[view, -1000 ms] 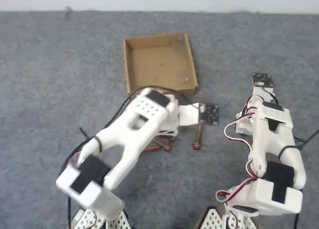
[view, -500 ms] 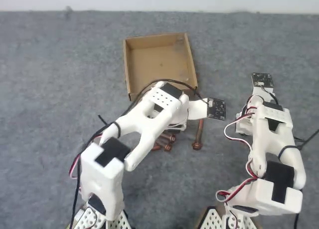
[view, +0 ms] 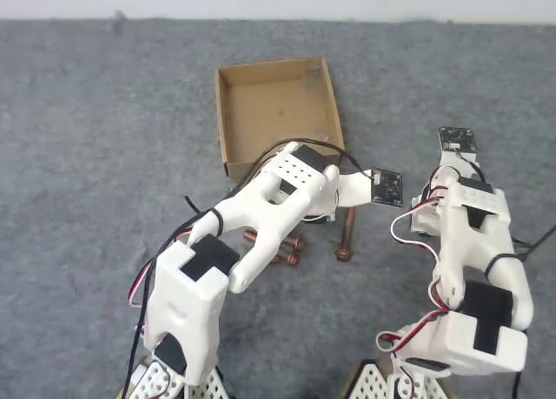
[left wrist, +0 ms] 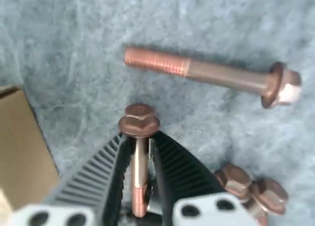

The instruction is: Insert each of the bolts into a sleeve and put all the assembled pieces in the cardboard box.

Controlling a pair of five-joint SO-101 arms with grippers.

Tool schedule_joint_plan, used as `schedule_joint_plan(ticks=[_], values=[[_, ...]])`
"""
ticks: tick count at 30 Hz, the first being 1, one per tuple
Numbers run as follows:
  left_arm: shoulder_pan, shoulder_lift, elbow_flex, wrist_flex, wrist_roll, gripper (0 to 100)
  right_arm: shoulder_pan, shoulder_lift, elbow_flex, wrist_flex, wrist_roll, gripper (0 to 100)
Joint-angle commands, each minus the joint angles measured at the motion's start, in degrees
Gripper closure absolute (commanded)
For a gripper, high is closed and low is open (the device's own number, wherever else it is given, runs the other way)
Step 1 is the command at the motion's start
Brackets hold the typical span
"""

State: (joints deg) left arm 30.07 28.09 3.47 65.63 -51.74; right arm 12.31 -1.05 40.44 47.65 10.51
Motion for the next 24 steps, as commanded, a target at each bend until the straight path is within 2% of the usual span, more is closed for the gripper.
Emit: schedule_joint_plan(ticks=[1, 6, 8, 13, 19, 21, 24], values=[[0.18, -0.44, -1.98, 1.49, 0.88, 99, 0.66, -0.22, -3.69, -0.92, -0.70, 99.2], [0.53, -0.88, -2.42, 1.41, 0.97, 99, 0.66, -0.22, -3.69, -0.92, -0.70, 99.2], [1.49, -0.88, -3.82, 1.41, 4.13, 99, 0.66, -0.22, -3.69, -1.01, -0.70, 99.2], [2.20, -0.97, -11.21, 1.49, 23.47, 99, 0.57, -0.22, -3.69, -1.54, -0.97, 99.2], [-2.20, -0.97, -17.98, 1.85, 47.12, 99, 0.66, -0.22, -3.69, -1.54, -1.14, 99.2], [-3.69, -0.97, -18.07, 1.58, 51.16, 99, 0.66, -0.22, -3.69, -1.54, -1.14, 99.2], [-4.66, -1.05, -18.07, 1.93, 53.36, 99, 0.66, -0.22, -3.69, -1.54, -1.14, 99.2]])
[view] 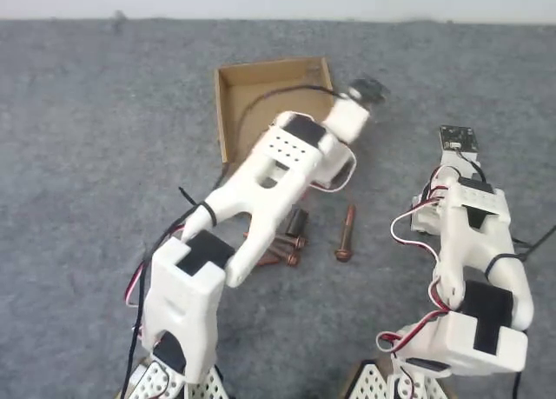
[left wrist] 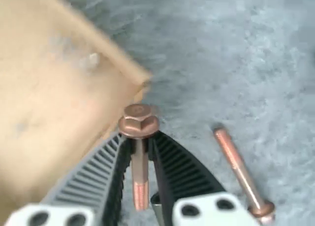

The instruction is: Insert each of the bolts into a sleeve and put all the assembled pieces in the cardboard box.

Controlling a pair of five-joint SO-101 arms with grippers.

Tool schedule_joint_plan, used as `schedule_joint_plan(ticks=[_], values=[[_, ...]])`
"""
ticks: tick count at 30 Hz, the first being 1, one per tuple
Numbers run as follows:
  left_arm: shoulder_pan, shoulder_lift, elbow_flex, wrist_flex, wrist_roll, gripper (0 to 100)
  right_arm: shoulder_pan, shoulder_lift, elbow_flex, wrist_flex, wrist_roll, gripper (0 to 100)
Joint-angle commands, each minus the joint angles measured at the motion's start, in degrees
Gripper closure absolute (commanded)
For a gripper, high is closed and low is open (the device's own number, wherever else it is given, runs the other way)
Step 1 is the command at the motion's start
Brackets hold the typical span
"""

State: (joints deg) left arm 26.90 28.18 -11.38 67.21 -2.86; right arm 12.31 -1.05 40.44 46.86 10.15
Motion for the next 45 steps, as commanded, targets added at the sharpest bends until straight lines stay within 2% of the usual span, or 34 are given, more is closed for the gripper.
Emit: schedule_joint_plan(ticks=[1, 8, 16, 21, 26, 30, 37, 42, 45], values=[[-1.49, -1.58, -3.12, 0.62, 5.01, 99, 0.66, -0.22, -3.69, -0.75, -0.79, 99.2], [-1.85, -10.64, -2.68, 8.53, 8.53, 99, 0.48, -0.22, -3.60, -0.75, -0.79, 99.2], [-13.54, -16.35, 3.91, 6.07, 11.25, 99, -0.66, -0.22, -3.60, -0.84, -0.79, 99.2], [-16.44, -24.88, 11.47, 5.54, 11.25, 99, -1.19, -0.22, -3.60, -0.92, -0.70, 99.2], [-21.27, -35.43, 26.33, -1.23, 11.25, 99, -1.27, -0.22, -3.60, -0.92, -0.79, 99.2], [-29.27, -45.10, 40.48, -9.14, 12.40, 99, -1.36, -0.48, -3.60, -1.01, -0.97, 99.2], [-43.25, -60.22, 66.33, -22.95, 15.03, 99, -6.73, -0.40, -3.52, -6.46, -0.70, 99.2], [-51.08, -66.55, 73.98, -25.58, 14.95, 99, -9.80, -0.57, -5.10, -13.32, -0.35, 99.2], [-52.04, -66.37, 75.91, -26.29, 14.77, 99, -11.65, -0.22, -6.59, -18.42, -0.35, 99.2]])
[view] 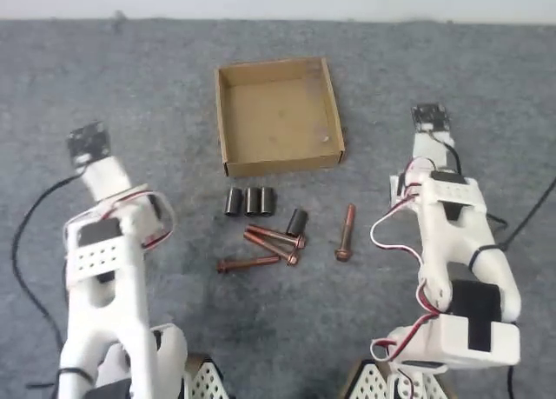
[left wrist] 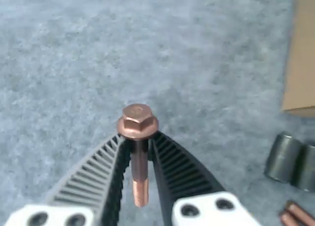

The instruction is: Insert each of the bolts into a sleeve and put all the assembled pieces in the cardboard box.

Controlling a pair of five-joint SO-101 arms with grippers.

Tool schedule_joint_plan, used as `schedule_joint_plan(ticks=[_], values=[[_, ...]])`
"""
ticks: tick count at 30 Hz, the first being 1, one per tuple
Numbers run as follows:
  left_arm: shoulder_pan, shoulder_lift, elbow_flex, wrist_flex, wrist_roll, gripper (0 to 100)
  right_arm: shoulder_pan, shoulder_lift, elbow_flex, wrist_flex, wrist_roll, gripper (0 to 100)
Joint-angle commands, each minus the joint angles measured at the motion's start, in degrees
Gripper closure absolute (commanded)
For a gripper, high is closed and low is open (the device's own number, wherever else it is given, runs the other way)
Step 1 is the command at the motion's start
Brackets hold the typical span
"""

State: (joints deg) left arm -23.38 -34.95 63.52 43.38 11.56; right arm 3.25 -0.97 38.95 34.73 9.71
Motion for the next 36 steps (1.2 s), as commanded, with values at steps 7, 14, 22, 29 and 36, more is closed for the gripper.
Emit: schedule_joint_plan(ticks=[7, 14, 22, 29, 36], values=[[-1.76, 0.35, 2.86, -8.79, -3.43, 99, -7.34, -0.13, -5.10, -22.11, 0.09, 99.2], [-1.76, 2.11, 2.77, -11.16, -3.60, 99, -11.30, 5.49, -5.45, -48.48, 0.09, 99.2], [-1.76, 2.02, 2.86, -11.25, -3.60, 99, -15.87, 16.13, -7.65, -78.11, 0.09, 99.2], [-1.76, 2.02, 2.86, -11.34, -3.69, 99, -19.30, 23.69, -8.97, -88.13, -0.35, 99.3], [-1.67, 2.11, 2.86, -11.34, -3.69, 99, -23.87, 21.58, 0.44, -91.82, -3.52, 99.3]])
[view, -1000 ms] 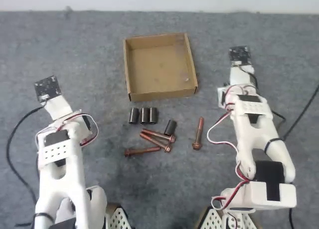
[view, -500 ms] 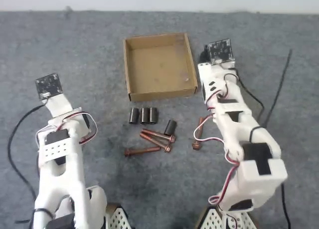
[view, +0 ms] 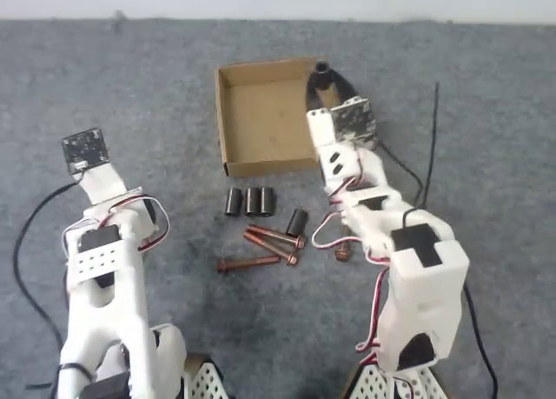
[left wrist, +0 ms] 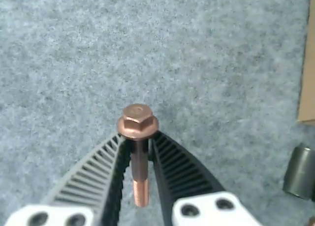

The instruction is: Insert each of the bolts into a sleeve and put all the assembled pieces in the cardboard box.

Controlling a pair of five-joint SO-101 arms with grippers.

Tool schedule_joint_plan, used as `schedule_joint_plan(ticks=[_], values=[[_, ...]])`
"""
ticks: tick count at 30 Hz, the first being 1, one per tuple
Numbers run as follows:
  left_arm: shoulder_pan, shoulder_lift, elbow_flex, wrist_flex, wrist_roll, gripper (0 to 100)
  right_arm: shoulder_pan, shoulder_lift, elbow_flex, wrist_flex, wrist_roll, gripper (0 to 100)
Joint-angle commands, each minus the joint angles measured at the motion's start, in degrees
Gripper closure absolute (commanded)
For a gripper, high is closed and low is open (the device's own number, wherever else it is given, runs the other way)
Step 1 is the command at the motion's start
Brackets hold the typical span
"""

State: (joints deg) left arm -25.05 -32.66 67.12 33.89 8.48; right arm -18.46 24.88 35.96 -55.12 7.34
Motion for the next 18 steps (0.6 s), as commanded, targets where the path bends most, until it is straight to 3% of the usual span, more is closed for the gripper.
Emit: schedule_joint_plan(ticks=[1, 5, 12, 18], values=[[0.00, -0.18, -0.75, -1.85, -0.62, 99, -2.68, -5.76, 5.36, -1.98, -1.32, 99.3], [0.00, -0.18, -0.75, -1.85, -0.62, 99, -5.85, -12.62, 14.33, -1.54, -8.44, 99.3], [0.00, -0.18, -0.66, -1.85, -0.62, 99, -12.26, -22.46, 26.73, -2.42, -11.43, 99.3], [0.00, -0.18, -0.66, -1.85, -0.62, 99, -14.73, -26.77, 35.25, -11.30, -18.55, 99.3]])
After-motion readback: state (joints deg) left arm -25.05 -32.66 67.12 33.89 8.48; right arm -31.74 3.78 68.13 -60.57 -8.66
